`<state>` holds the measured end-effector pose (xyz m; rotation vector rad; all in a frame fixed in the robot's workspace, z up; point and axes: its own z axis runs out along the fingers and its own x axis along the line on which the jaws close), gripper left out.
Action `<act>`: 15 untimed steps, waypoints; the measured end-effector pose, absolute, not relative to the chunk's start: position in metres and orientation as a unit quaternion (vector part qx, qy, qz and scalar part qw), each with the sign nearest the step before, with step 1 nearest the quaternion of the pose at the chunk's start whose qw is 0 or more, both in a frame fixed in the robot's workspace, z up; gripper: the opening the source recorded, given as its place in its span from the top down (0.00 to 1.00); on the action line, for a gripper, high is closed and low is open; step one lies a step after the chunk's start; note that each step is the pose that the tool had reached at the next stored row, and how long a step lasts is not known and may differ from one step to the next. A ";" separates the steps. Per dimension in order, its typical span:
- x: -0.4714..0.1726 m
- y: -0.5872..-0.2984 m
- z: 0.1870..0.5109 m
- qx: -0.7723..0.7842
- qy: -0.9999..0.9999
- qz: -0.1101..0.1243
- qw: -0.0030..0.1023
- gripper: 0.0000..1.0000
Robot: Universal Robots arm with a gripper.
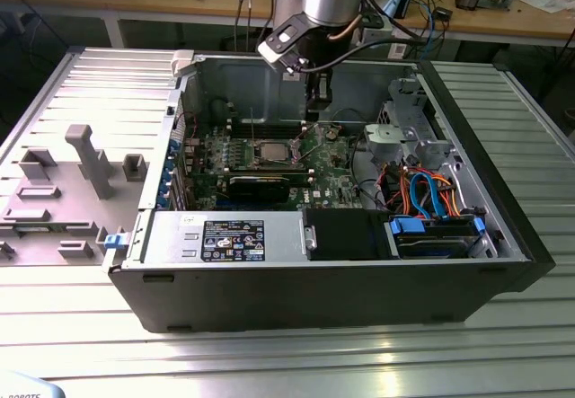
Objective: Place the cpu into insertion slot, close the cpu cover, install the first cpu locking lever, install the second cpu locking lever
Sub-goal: 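Close the cpu cover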
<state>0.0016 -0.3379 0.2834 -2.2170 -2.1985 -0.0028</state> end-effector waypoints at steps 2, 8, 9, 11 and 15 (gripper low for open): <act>0.004 -0.338 0.283 -0.710 -0.704 -0.001 0.010 0.89; 0.011 -0.336 0.282 -0.706 -0.708 -0.001 0.010 0.89; 0.011 -0.336 0.282 -0.706 -0.708 -0.001 0.010 0.89; 0.011 -0.336 0.281 -0.706 -0.709 -0.001 0.009 0.89; 0.014 -0.336 0.279 -0.706 -0.709 -0.001 0.009 0.89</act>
